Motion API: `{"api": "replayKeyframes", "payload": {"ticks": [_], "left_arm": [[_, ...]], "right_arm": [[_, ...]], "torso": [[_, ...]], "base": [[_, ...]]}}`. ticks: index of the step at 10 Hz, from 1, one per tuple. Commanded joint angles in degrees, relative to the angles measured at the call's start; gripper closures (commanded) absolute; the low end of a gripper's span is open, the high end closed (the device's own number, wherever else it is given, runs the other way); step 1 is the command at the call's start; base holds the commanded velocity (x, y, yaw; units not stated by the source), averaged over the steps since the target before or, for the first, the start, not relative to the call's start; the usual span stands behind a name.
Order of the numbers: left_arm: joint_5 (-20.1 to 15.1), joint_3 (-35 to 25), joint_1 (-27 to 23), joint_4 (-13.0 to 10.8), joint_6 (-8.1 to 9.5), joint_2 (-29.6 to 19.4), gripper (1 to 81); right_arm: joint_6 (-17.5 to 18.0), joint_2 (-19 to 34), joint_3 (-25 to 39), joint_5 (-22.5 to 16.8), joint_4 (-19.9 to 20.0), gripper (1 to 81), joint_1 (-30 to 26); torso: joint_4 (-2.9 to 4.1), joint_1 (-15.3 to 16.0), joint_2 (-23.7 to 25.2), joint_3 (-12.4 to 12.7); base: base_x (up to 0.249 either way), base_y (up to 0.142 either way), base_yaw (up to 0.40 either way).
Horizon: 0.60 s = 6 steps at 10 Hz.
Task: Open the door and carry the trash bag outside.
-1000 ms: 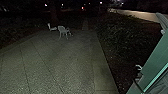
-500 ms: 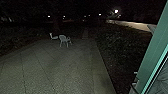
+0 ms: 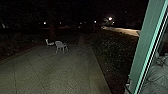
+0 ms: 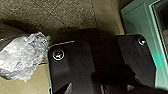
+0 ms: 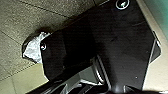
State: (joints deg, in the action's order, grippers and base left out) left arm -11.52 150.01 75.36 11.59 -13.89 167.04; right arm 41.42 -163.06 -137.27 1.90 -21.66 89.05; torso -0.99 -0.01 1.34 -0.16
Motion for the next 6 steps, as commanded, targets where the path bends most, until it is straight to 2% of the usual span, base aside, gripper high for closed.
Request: {"api": "replayKeyframes", "payload": {"ticks": [1,2,4,6], "left_arm": [[-2.72,2.31,-0.61,-4.03,-0.53,1.46,1.0],[-1.15,2.31,0.09,-4.21,-0.53,2.07,1.0],[-0.27,3.17,1.41,-5.26,-0.79,3.65,1.0],[2.98,6.34,3.17,-5.62,-0.79,5.32,1.0]], "right_arm": [[0.15,0.17,0.08,-2.6,0.13,1.0,-2.6],[0.15,-0.27,-0.18,-2.6,-0.13,1.0,-2.51],[0.06,-1.06,-1.58,-2.6,0.04,1.0,-2.43],[0.06,-1.5,-2.3,-2.52,-0.21,1.0,-2.09]], "torso": [[0.02,0.01,0.0,-0.02],[-0.07,0.01,0.0,0.05],[0.06,0.01,0.02,0.05],[0.06,0.01,0.02,0.06]], "base": [[0.0,0.0,0.0],[0.0,0.0,0.0],[0.0,0.0,0.0],[0.0,0.0,0.0]]}}
